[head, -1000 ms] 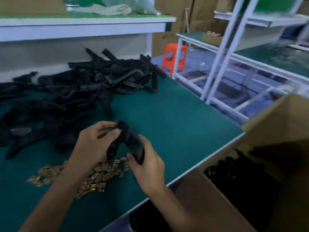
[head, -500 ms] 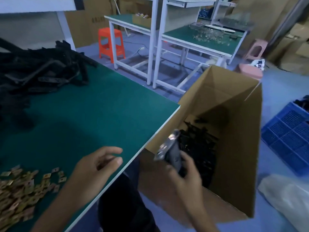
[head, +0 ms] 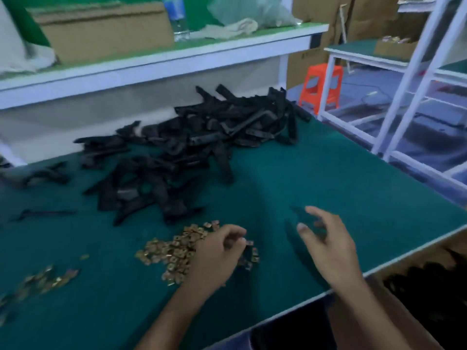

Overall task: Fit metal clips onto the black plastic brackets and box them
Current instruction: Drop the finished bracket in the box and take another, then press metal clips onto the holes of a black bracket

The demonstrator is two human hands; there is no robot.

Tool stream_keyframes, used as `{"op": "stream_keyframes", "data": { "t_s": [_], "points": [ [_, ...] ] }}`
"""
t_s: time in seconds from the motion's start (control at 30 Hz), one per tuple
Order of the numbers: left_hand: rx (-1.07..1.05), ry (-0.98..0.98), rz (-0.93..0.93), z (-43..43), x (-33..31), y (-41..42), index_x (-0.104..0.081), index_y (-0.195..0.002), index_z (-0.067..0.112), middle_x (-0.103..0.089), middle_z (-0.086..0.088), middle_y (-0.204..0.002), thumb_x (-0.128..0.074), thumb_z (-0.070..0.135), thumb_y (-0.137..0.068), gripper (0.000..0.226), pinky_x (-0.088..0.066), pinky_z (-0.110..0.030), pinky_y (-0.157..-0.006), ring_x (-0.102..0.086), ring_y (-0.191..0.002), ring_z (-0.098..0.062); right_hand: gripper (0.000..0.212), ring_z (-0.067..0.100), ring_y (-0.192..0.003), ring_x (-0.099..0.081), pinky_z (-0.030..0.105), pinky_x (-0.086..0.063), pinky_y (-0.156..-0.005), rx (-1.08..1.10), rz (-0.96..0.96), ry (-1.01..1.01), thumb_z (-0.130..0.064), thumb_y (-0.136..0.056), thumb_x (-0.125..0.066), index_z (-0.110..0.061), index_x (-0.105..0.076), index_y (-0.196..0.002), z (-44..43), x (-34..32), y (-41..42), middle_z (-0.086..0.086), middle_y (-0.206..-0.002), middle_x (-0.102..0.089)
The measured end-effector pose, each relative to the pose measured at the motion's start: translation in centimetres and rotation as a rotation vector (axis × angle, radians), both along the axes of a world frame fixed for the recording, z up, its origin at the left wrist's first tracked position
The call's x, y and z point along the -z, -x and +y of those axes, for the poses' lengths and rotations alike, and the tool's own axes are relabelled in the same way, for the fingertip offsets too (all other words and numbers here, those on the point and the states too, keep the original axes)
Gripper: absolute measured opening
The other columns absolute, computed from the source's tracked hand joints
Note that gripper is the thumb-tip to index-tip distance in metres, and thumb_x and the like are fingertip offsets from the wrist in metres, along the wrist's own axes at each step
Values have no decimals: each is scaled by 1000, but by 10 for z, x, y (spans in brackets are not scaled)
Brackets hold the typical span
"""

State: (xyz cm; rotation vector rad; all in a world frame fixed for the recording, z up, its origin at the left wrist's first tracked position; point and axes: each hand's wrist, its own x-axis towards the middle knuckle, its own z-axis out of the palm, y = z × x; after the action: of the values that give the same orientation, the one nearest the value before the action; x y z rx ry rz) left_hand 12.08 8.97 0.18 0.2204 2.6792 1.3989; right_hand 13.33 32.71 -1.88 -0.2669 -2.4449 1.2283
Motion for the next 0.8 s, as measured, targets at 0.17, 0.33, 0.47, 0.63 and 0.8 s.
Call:
{"op": "stream_keyframes", "data": {
  "t_s": [0.17,0.33,0.47,0.63,0.8],
  "points": [
    [-315,270,253,-56,1,25,-66,-121,18,-61,3,-123,-63,20,-97,23,-35,-20,-103,-51,-120,-15,30,15,-100,-60,31,-46,-88,-194,-95,-17,-21,-95,-68,-19,-66,-125,-70,11,30,-3,-114,-65],
    [-743,148,182,-90,7,59,-51,-132,11,-54,-8,-130,-71,39,-92,52,-30,-39,-107,-43,-129,-32,17,-1,-93,-60,25,-41,-84,-162,-52,67,-18,-95,-67,-24,-70,-111,-66,12,29,-9,-105,-66],
    [-666,470,-101,-103,9,81,-61,-121,20,-68,-5,-115,-62,62,-89,53,-32,-42,-88,-58,-118,-33,15,-9,-89,-56,19,-38,-80,-171,-68,41,-16,-96,-66,-21,-71,-110,-68,11,27,-8,-104,-65],
    [-562,95,16,-103,2,80,-61,-92,16,-69,-10,-96,-62,38,-99,23,-44,-38,-72,-65,-95,-34,19,5,-93,-61,11,-37,-77,-148,-54,11,-16,-96,-66,-20,-70,-114,-69,12,26,-10,-102,-63],
    [-330,-218,12,-72,-45,48,-56,-116,43,-72,3,-93,-63,39,-97,20,-58,-43,-74,-69,-80,-21,62,19,-126,-45,33,-38,-97,-121,68,-133,-35,-90,-72,-26,-45,-146,-73,13,21,-3,-135,-49]
  ]
}}
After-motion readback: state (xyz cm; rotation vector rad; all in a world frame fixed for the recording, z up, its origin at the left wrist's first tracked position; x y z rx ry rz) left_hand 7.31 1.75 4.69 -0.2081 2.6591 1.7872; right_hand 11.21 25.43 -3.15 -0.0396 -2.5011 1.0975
